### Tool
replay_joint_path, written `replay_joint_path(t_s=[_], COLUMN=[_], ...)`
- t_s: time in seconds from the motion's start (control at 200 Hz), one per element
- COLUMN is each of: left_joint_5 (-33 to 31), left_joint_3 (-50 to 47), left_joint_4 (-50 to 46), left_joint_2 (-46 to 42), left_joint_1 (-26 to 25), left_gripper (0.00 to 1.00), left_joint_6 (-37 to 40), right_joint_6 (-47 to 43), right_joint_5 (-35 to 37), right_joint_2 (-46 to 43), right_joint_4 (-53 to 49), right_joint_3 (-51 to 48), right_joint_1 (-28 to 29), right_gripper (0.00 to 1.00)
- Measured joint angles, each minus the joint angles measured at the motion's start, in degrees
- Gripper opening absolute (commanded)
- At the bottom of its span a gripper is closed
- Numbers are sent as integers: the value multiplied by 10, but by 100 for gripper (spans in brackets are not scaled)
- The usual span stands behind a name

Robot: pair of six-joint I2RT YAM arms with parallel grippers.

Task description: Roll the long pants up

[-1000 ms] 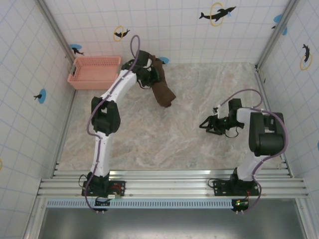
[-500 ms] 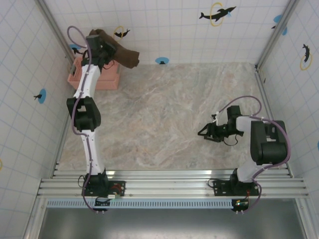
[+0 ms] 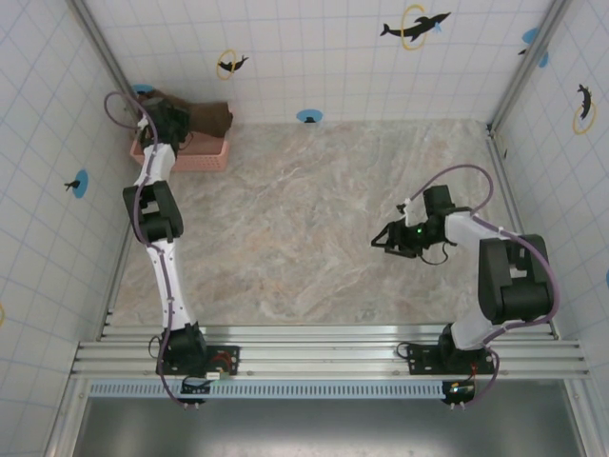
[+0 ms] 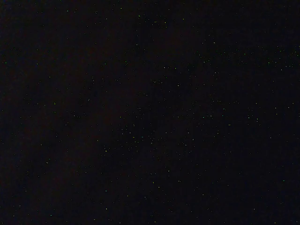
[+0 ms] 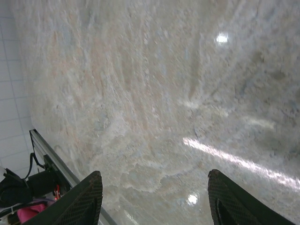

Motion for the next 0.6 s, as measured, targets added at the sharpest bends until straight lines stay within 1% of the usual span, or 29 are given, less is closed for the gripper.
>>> replay_joint_path(t_s=[0.035,0.06,0.08,0.12,0.135,0.145,0.17,0.185,0.23,0.27,0.29,0.375,0.38,0.385,0.39,0.395,0.4,0.405,0.415,0.43,0.51,0.601], left_joint_5=[1,1,0,-10,-14,-16,-23,-27,-42,-52,-55,-56,-56,-57,-57,-57,-57,-57,-57,-56,-56,-60], left_joint_3=[-16,-29,-39,-65,-72,-77,-86,-89,-89,-76,-63,-4,0,2,4,9,10,16,20,29,54,60], left_joint_4=[0,-3,-6,-30,-41,-51,-77,-94,-155,-213,-244,-344,-350,-353,-356,-363,-366,-374,-380,-395,-448,-493], left_joint_2=[0,-2,-4,-15,-19,-22,-30,-33,-45,-52,-54,-56,-56,-56,-56,-56,-56,-56,-56,-57,-65,-83], left_joint_1=[0,2,2,3,3,3,3,3,5,8,10,20,21,22,23,24,24,25,27,30,44,57], left_gripper=[9,18,23,32,40,49,67,71,77,96,97,97,97,97,97,97,97,97,97,97,97,97], left_joint_6=[-2,-4,-5,-5,-4,-4,1,2,11,21,25,50,52,53,54,56,56,58,59,64,82,102], right_joint_6=[5,9,12,18,21,22,27,28,37,43,46,62,62,62,62,64,65,66,67,72,78,82], right_joint_5=[6,10,13,20,23,25,30,32,40,48,51,64,64,65,65,66,66,66,67,69,73,73], right_joint_2=[0,0,1,3,4,5,7,9,14,18,21,33,34,34,35,36,37,38,39,42,55,75], right_joint_4=[1,2,2,3,4,4,6,7,12,17,20,40,43,44,45,48,49,50,52,57,79,96], right_joint_3=[8,13,16,20,22,23,24,25,25,25,25,25,25,25,25,25,25,25,25,25,27,37], right_joint_1=[4,7,10,16,20,21,26,28,38,44,48,63,64,64,65,66,67,68,69,72,83,93], right_gripper=[62,62,62,62,63,63,63,64,64,66,66,68,71,77,85,89,96,100,97,97,97,97])
